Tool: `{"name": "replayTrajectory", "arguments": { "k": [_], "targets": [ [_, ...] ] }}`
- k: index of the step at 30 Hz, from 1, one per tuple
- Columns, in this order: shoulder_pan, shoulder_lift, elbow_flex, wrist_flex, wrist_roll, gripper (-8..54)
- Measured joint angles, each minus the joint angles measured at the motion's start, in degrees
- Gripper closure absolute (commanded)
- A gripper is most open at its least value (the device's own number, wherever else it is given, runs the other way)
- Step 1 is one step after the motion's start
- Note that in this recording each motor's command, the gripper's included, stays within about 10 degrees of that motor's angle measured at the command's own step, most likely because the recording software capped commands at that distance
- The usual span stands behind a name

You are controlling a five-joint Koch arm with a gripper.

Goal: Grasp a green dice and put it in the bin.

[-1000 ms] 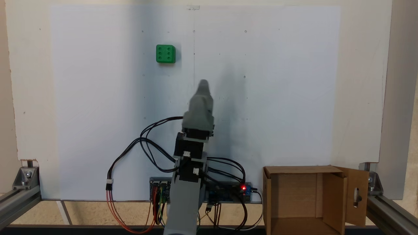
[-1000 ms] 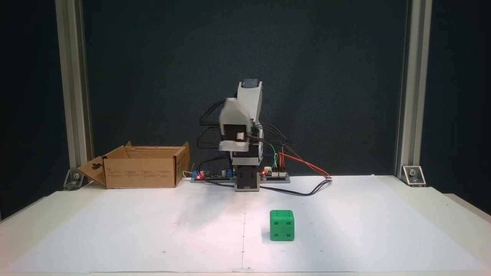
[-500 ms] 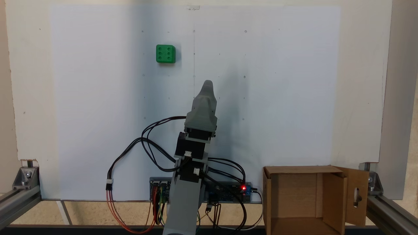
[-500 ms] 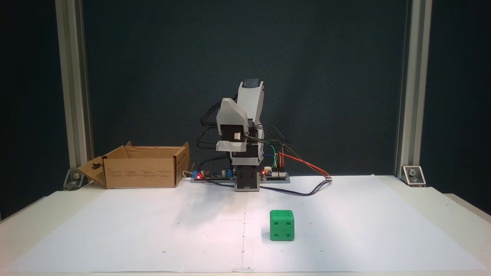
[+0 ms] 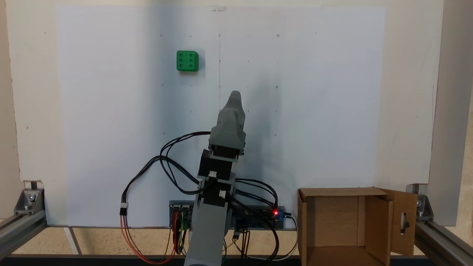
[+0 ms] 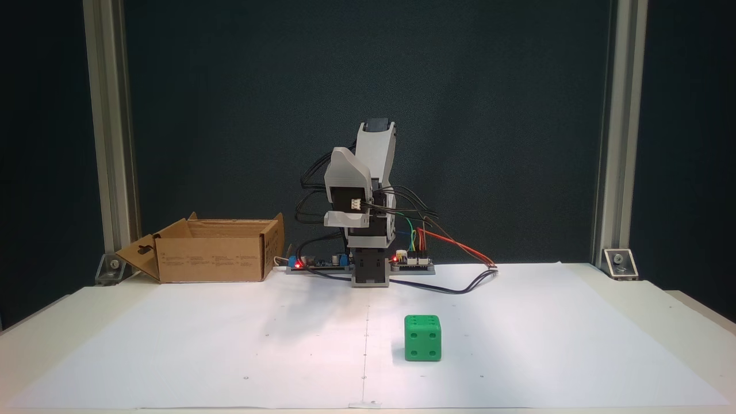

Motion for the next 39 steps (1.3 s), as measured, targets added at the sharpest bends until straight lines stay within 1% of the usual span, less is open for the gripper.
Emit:
{"name": "replayTrajectory", "arguments": {
  "k": [35,39],
  "targets": [
    [-0.2,0.0,0.0,-1.7,0.0,0.4],
    [-0.1,0.0,0.0,-1.7,-0.1,1.2]
  ]
}}
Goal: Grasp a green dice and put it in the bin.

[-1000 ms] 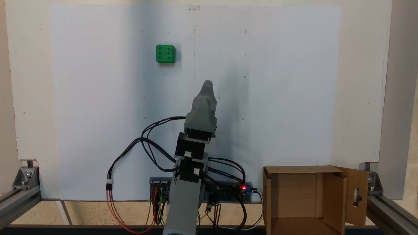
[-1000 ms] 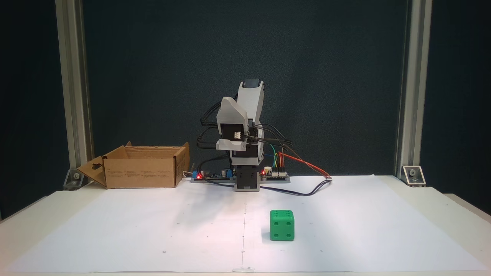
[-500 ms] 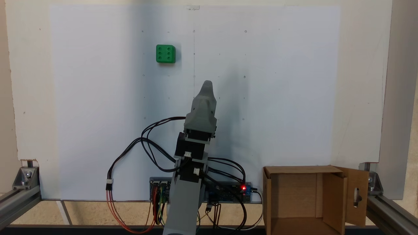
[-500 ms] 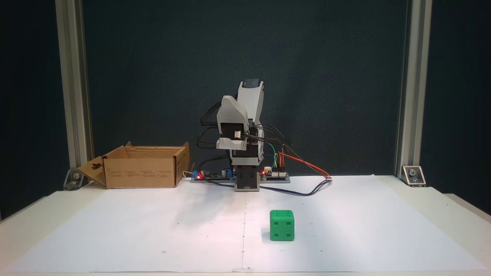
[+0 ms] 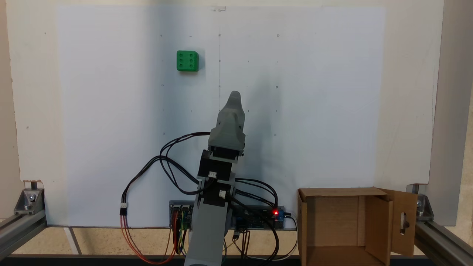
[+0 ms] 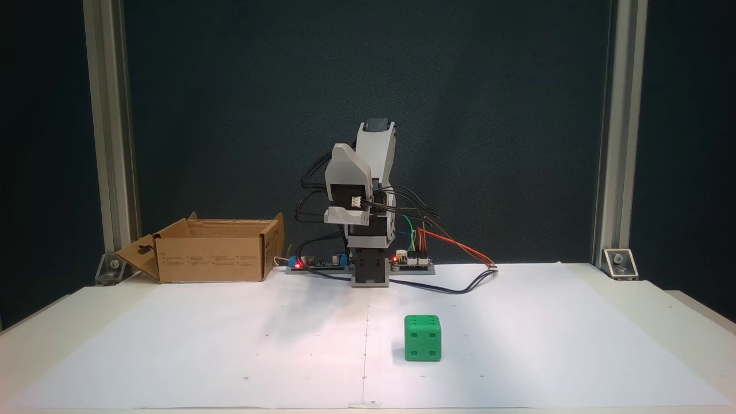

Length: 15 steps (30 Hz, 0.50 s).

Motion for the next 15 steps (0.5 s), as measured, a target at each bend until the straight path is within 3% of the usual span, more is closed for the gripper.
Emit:
{"name": "replayTrajectory", "arguments": {
  "k": [7,15],
  "targets": [
    [0.3,0.0,-3.2,2.0,0.0,1.1],
    [5.4,0.0,-23.5,33.4,-0.1,1.6]
  ]
}}
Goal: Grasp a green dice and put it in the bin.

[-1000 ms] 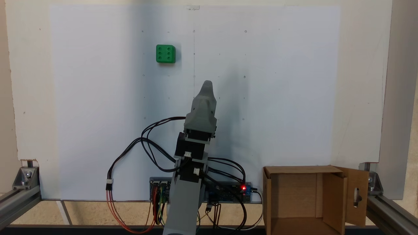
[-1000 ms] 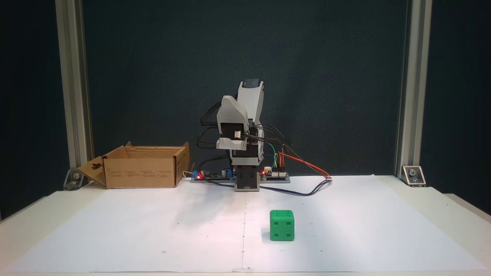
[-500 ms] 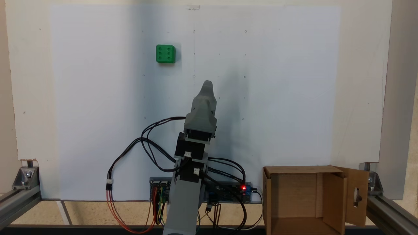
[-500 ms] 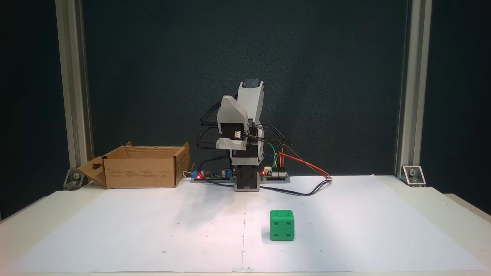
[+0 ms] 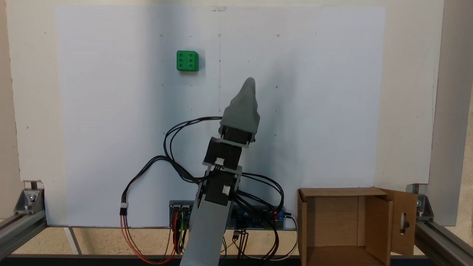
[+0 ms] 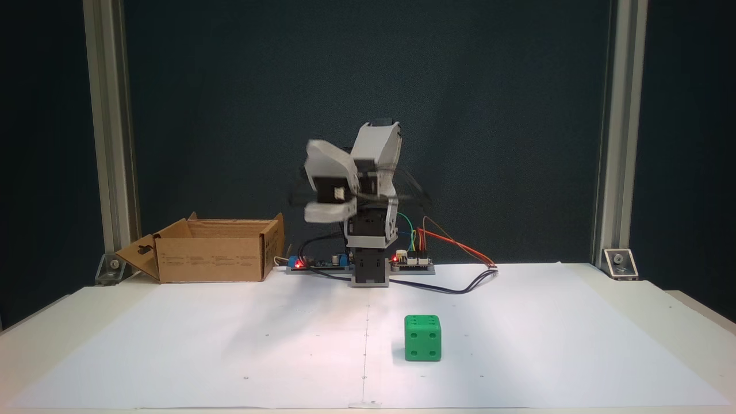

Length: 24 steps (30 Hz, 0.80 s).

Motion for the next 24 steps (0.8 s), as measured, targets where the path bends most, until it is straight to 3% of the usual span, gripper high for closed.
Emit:
{"name": "replayTrajectory", "arguments": {
  "k": [10,19,24],
  "targets": [
    [-6.9,0.0,-21.9,42.7,0.2,2.3],
    [-18.5,-0.6,-37.5,76.6,9.5,2.5],
    [-20.8,-8.7,-49.9,94.6,12.3,2.5]
  ]
}}
